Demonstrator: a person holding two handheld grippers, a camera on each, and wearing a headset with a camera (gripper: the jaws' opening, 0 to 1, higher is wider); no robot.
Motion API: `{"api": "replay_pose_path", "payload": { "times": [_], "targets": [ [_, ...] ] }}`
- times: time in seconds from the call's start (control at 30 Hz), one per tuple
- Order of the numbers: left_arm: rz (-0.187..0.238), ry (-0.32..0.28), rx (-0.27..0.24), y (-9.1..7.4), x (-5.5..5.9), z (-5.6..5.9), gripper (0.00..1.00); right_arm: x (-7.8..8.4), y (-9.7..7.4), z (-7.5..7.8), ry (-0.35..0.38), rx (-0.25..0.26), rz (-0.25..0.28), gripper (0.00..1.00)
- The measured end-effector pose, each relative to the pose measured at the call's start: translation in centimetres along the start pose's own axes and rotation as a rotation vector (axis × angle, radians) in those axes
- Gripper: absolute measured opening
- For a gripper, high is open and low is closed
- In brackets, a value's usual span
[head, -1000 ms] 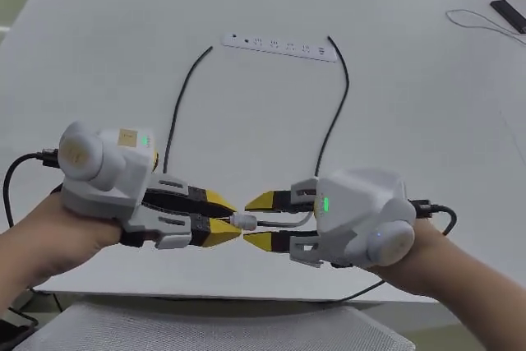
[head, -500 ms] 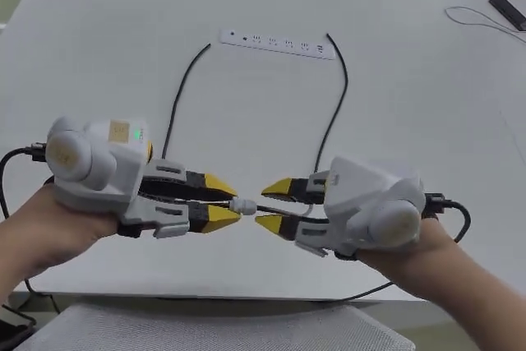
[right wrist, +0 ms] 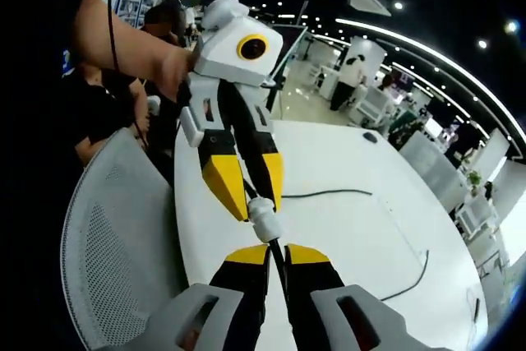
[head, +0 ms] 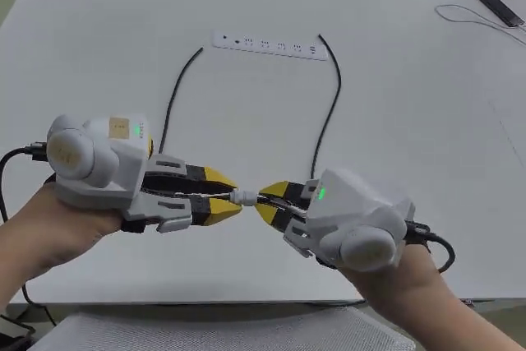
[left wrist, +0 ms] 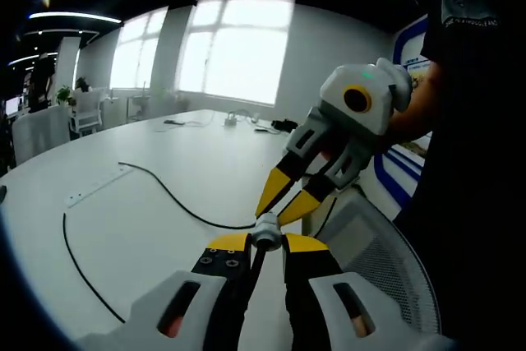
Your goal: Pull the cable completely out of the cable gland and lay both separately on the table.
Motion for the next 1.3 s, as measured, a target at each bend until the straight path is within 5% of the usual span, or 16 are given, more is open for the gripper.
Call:
{"api": "replay_pose_path", "payload": {
  "times": [0.37, 1.3],
  "targets": [
    [-0.015, -0.006, 0.000, 0.4, 0.1, 0.1, 0.15, 0.4, -0.1, -0.1, -0.013, 0.017, -0.010, 0.00],
    [0.013, -0.047, -0.038, 0.3, -0.4, -0.3, 0.15, 3.8, -0.4, 2.1, 0.285, 0.084, -0.117, 0.00]
  ]
}}
Point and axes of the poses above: the centre of the closed fingertips' face, and the gripper's own axes: y roughly forward along the fingers, z roughly to its right, x roughly out of its underside, the point moved 4 cm from there along -y, roughly backward along the fingers, and after that the axes turned 15 degrees about x, right-handed, at the moved point
